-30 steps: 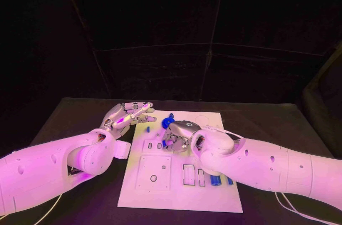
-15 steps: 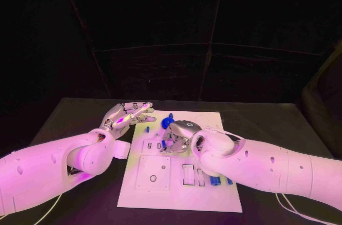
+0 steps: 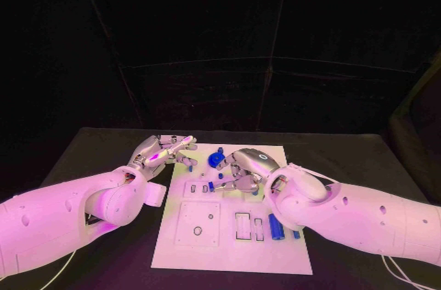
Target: Assemble the parts on the task board
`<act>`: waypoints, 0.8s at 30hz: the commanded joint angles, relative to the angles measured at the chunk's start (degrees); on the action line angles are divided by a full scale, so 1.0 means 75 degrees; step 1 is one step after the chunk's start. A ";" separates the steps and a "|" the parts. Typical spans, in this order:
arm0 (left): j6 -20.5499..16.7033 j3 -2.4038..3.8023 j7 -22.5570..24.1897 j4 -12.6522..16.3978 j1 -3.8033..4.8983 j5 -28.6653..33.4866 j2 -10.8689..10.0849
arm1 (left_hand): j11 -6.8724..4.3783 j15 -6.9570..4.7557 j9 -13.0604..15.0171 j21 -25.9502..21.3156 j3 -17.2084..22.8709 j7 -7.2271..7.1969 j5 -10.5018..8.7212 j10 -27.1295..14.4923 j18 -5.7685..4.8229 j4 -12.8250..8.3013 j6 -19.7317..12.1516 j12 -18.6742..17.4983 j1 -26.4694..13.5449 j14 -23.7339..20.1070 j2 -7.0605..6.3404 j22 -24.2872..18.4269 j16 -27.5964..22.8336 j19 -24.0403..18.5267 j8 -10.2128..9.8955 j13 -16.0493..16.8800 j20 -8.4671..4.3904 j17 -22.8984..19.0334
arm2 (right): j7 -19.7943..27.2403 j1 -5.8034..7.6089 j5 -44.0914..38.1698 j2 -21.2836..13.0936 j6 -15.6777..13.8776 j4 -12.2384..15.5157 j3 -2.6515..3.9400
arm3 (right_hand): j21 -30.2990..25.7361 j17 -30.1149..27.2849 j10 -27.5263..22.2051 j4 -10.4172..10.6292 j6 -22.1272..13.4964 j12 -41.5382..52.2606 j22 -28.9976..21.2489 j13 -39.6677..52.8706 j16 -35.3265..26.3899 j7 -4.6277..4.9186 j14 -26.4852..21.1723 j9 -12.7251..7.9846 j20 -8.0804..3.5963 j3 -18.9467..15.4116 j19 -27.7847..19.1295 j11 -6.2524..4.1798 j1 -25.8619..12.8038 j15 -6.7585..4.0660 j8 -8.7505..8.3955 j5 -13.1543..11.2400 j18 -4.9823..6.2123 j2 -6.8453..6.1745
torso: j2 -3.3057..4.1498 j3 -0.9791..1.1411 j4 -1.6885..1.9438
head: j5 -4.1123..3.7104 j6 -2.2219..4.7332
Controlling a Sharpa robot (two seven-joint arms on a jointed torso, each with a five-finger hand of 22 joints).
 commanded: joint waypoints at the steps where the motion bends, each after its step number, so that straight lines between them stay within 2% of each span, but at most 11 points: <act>1: 0.0123 0.0009 -0.1493 -0.0040 0.0037 -0.1443 -0.0039 | -0.0190 -0.0168 0.0036 0.0414 -0.0136 -0.0126 -0.0014 0.0628 0.0114 0.0052 0.0262 0.0281 -0.0162 0.0495 -0.0025 0.0222 0.0678 0.0387 0.0100 0.0176 -0.0186 0.0468 | 0.1622 0.0221 0.1791 -0.0378 -0.0061 0.0187 0.0015 | -0.0319 -0.0711 -0.0430 -0.0245 0.0028 -0.0692 -0.0605 -0.0606 -0.0510 -0.0048 -0.0210 0.0025 -0.0022 0.0194 -0.0397 -0.0045 0.0566 -0.0034 0.0073 0.0406 0.0159 0.0278 | -0.0094 0.0021 -0.0039 | 0.0034 -0.0005; 3: 0.0239 0.0009 -0.2233 -0.0089 0.0111 -0.1934 -0.0030 | -0.0319 -0.0281 0.0069 0.0673 -0.0157 -0.0236 -0.0014 0.1074 0.0108 0.0083 0.0351 0.0695 -0.0169 0.0604 -0.0005 0.0377 0.1499 0.0529 0.0178 0.0435 -0.0306 0.1191 | 0.1885 0.0393 0.2742 -0.0623 0.0217 0.0202 0.0015 | -0.0897 -0.1934 -0.0848 -0.0343 0.0114 -0.1579 -0.1605 -0.1396 -0.1454 -0.0059 -0.0570 0.0043 -0.0041 0.0210 -0.1029 -0.0069 0.0799 -0.0045 0.0144 0.0482 0.0338 0.0394 | -0.0146 0.0035 -0.0066 | 0.0071 -0.0051; 4: 0.0343 0.0009 -0.2565 -0.0110 0.0149 -0.2152 -0.0021 | -0.0348 -0.0315 0.0081 0.0827 -0.0212 -0.0257 -0.0011 0.1122 0.0086 0.0161 0.0308 0.0917 -0.0256 0.0664 -0.0007 0.0474 0.2355 0.0587 0.0207 0.0599 -0.0347 0.2029 | 0.1994 0.0473 0.3148 -0.0722 0.0342 0.0196 0.0015 | -0.1238 -0.2390 -0.0828 -0.0360 0.0131 -0.1858 -0.2061 -0.1662 -0.1918 -0.0051 -0.0637 0.0042 -0.0057 0.0166 -0.1273 -0.0079 0.0863 -0.0036 0.0174 0.0488 0.0410 0.0466 | -0.0177 0.0040 -0.0074 | 0.0080 -0.0061; 8: 0.1143 0.0009 -0.4260 -0.0206 0.0340 -0.3354 0.0052 | -0.0486 -0.0388 0.0220 0.1832 -0.0487 -0.0260 0.0026 0.0579 0.0027 0.0714 0.0063 0.2382 -0.0603 0.0697 0.0120 0.1153 0.5884 0.0705 0.0568 0.1780 -0.0461 0.5533 | 0.2434 0.0784 0.4460 -0.1166 0.1112 0.0099 0.0014 | -0.2067 -0.2628 -0.0859 -0.0663 0.0490 -0.2389 -0.3267 -0.2104 -0.2471 -0.0098 -0.0699 0.0086 -0.0080 0.0431 -0.1866 -0.0105 0.1472 -0.0091 0.0336 0.0165 0.0599 0.0779 | -0.0277 0.0083 -0.0101 | 0.0145 -0.0132; 10: 0.1514 0.0010 -0.4910 -0.0276 0.0444 -0.3903 0.0127 | -0.0462 -0.0389 0.0339 0.2216 -0.0603 -0.0348 -0.0017 0.0375 0.0057 0.0923 0.0076 0.3193 -0.0662 0.0689 0.0159 0.1439 0.6725 0.0588 0.0865 0.2396 -0.0512 0.6413 | 0.2563 0.0867 0.4737 -0.1302 0.1329 0.0026 0.0014 | -0.2217 -0.2695 -0.0804 -0.0764 0.0603 -0.2576 -0.3421 -0.2271 -0.2636 -0.0123 -0.0640 0.0083 -0.0091 0.0503 -0.1866 -0.0141 0.1633 -0.0102 0.0353 0.0050 0.0607 0.0830 | -0.0323 0.0096 -0.0104 | 0.0173 -0.0195; 11: 0.1862 0.0009 -0.5469 -0.0351 0.0565 -0.4487 0.0223 | -0.0490 -0.0500 0.0499 0.2553 -0.0696 -0.0518 -0.0008 0.0306 0.0092 0.1086 0.0120 0.4051 -0.0709 0.0778 0.0197 0.1689 0.7214 0.0508 0.1219 0.3008 -0.0564 0.6931 | 0.2660 0.0929 0.4936 -0.1408 0.1454 -0.0057 0.0014 | -0.2431 -0.1429 -0.0801 -0.0796 0.0640 -0.2857 -0.3676 -0.2495 -0.1764 -0.0132 -0.0218 0.0064 -0.0104 0.0521 -0.1951 -0.0149 0.1687 -0.0110 0.0326 0.0011 0.0635 0.0836 | -0.0353 0.0110 -0.0104 | 0.0172 -0.0223; 13: 0.2125 0.0009 -0.5844 -0.0410 0.0658 -0.4895 0.0306 | -0.0560 -0.0505 0.0628 0.2865 -0.0774 -0.0545 -0.0034 0.0212 0.0069 0.1161 0.0168 0.4572 -0.0840 0.0896 0.0284 0.1990 0.7608 0.0513 0.1484 0.3403 -0.0582 0.7413 | 0.2712 0.0962 0.5040 -0.1465 0.1504 -0.0124 0.0014 | -0.2600 -0.1322 -0.0828 -0.0793 0.0637 -0.3146 -0.3826 -0.2727 -0.1780 -0.0124 -0.0266 0.0041 -0.0096 0.0523 -0.2000 -0.0131 0.1703 -0.0096 0.0286 0.0011 0.0638 0.0835 | -0.0389 0.0129 -0.0112 | 0.0156 -0.0283; 15: 0.2486 0.0009 -0.6366 -0.0512 0.0817 -0.5438 0.0453 | -0.0673 -0.0608 0.0899 0.3996 -0.1020 -0.0558 -0.0070 0.0230 -0.0137 0.1182 0.0028 0.5935 -0.1057 0.1077 0.0362 0.3344 0.8144 0.0804 0.1985 0.4736 -0.0584 0.8094 | 0.2771 0.1001 0.5156 -0.1530 0.1551 -0.0226 0.0013 | -0.2819 -0.1300 -0.0630 -0.0787 0.0629 -0.3499 -0.3971 -0.3089 -0.1942 -0.0108 -0.0339 0.0004 -0.0075 0.0476 -0.1946 -0.0109 0.1691 -0.0077 0.0211 0.0006 0.0639 0.0780 | -0.0420 0.0152 -0.0122 | 0.0187 -0.0301; 18: 0.2831 0.0009 -0.6878 -0.0669 0.0995 -0.5852 0.0657 | -0.0737 -0.0656 0.1208 0.5008 -0.1327 -0.0694 -0.0109 0.0631 -0.0266 0.1156 -0.0057 0.7088 -0.1255 0.1260 0.0395 0.4637 0.8553 0.1195 0.2509 0.6010 -0.0674 0.8673 | 0.2807 0.1028 0.5236 -0.1566 0.1570 -0.0301 0.0013 | -0.2893 -0.1380 -0.0589 -0.0773 0.0600 -0.3596 -0.4023 -0.3195 -0.2080 -0.0089 -0.0380 -0.0009 -0.0068 0.0434 -0.1907 -0.0100 0.1656 -0.0065 0.0171 0.0012 0.0638 0.0748 | -0.0460 0.0192 -0.0143 | 0.0276 -0.0343; 20: 0.3046 0.0008 -0.7204 -0.0801 0.1107 -0.6033 0.0813 | -0.0792 -0.0699 0.1483 0.5716 -0.1578 -0.0739 -0.0128 0.0781 -0.0419 0.1186 -0.0279 0.7548 -0.1289 0.1367 0.0440 0.5640 0.8786 0.1597 0.2920 0.6551 -0.0730 0.9042 | 0.2807 0.1041 0.5248 -0.1561 0.1563 -0.0339 0.0013 | -0.2951 -0.1405 -0.0570 -0.0775 0.0573 -0.3656 -0.4062 -0.3265 -0.2168 -0.0077 -0.0411 -0.0016 -0.0061 0.0412 -0.1882 -0.0088 0.1650 -0.0057 0.0141 0.0030 0.0637 0.0735 | -0.0479 0.0217 -0.0166 | 0.0310 -0.0352; 24: 0.3333 0.0006 -0.7653 -0.1073 0.1243 -0.6220 0.1148 | -0.0816 -0.0719 0.1645 0.6228 -0.1757 -0.0742 -0.0136 0.0823 -0.0545 0.1181 -0.0434 0.7678 -0.1314 0.1394 0.0449 0.6458 0.8845 0.1979 0.3154 0.6720 -0.0777 0.9138 | 0.2749 0.1069 0.5024 -0.1527 0.1518 -0.0400 0.0012 | -0.2999 -0.1377 -0.0553 -0.0801 0.0584 -0.3704 -0.4095 -0.3326 -0.2213 -0.0075 -0.0420 -0.0015 -0.0060 0.0442 -0.1855 -0.0091 0.1704 -0.0056 0.0132 0.0074 0.0639 0.0778 | -0.0492 0.0253 -0.0200 | 0.0389 -0.0348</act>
